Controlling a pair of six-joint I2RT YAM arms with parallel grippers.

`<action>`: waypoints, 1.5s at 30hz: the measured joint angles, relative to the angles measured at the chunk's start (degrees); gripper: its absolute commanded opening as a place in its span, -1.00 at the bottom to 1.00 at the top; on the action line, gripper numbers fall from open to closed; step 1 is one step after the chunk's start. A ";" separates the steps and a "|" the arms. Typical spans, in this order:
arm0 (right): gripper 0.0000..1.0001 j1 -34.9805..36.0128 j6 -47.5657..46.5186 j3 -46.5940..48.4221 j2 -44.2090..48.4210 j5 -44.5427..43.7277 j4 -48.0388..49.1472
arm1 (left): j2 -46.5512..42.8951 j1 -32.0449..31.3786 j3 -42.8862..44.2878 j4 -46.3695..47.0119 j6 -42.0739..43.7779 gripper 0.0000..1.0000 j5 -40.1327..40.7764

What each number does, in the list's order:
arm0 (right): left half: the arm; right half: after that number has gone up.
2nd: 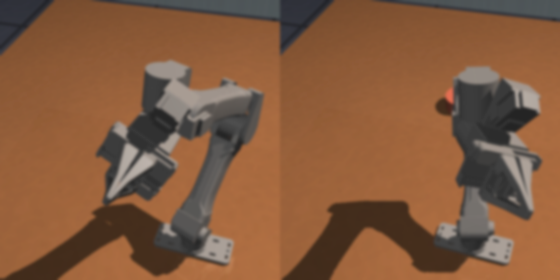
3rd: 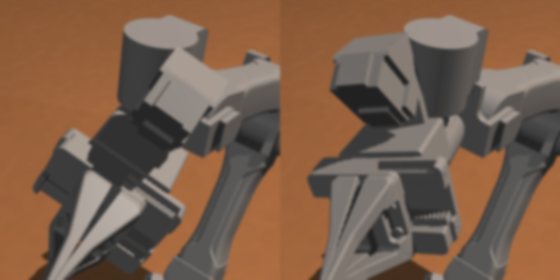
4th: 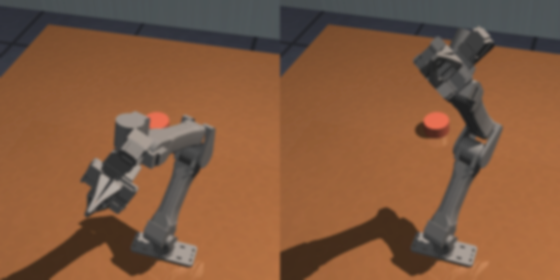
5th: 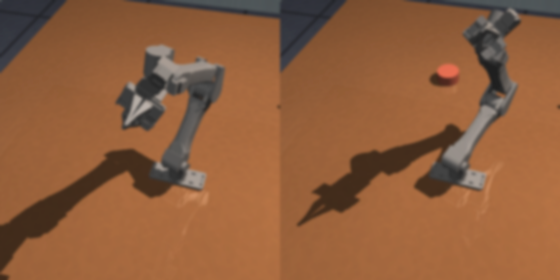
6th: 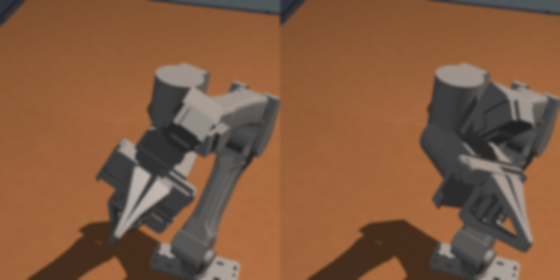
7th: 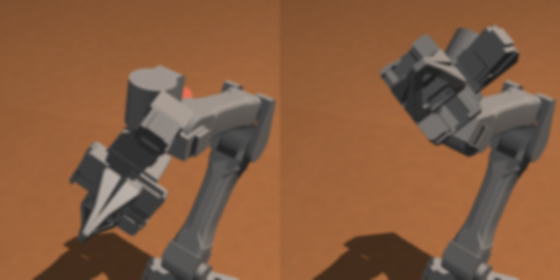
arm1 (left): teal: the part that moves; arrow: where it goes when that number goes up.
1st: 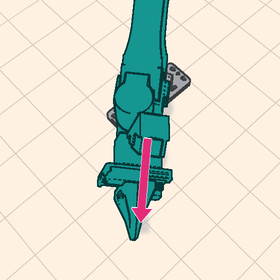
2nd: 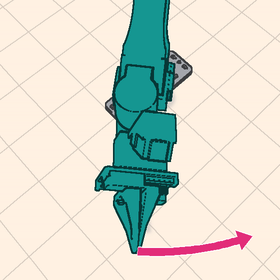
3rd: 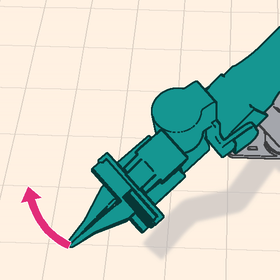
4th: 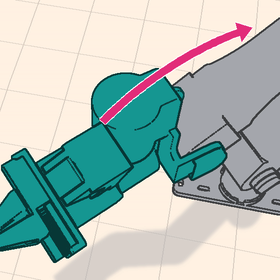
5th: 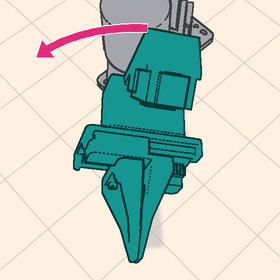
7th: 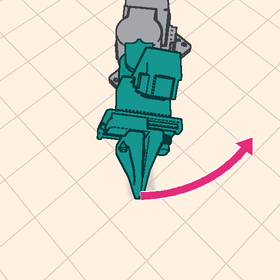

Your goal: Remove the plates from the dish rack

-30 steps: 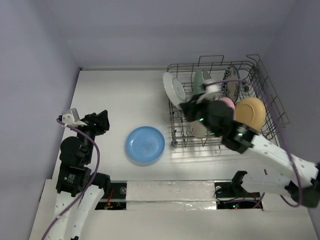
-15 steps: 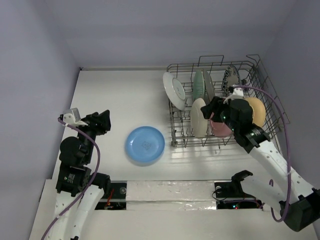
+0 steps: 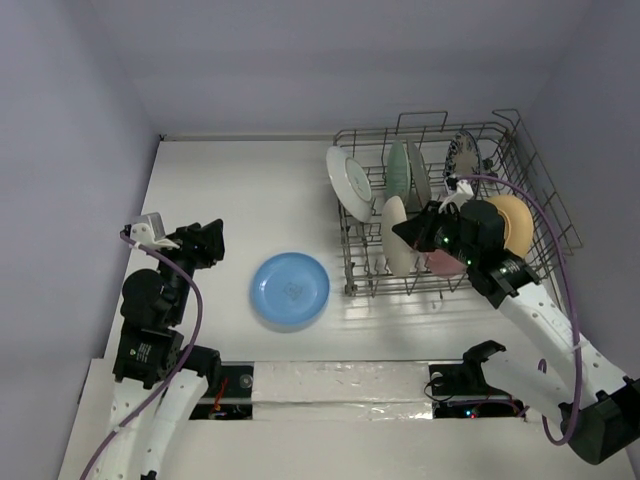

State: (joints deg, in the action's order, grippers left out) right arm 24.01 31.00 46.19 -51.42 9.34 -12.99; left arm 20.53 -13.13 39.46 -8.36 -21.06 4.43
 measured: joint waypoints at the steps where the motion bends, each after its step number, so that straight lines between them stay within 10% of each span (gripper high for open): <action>1: -1.00 0.00 -0.13 0.26 0.07 0.11 -0.55 | 0.04 0.00 0.00 0.00 0.00 0.02 -0.07; 15: -1.00 -0.39 -0.55 3.69 -0.66 0.74 -5.35 | 0.42 0.00 0.00 0.00 0.04 0.02 -0.28; 45: -1.00 -1.46 6.10 -7.26 -0.24 0.57 18.45 | 0.07 -0.42 0.00 0.00 0.20 0.02 -0.39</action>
State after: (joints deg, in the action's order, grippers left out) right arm 22.55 37.10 38.94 -51.66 9.91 5.45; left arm 20.60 -13.54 39.46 -8.36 -20.86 4.03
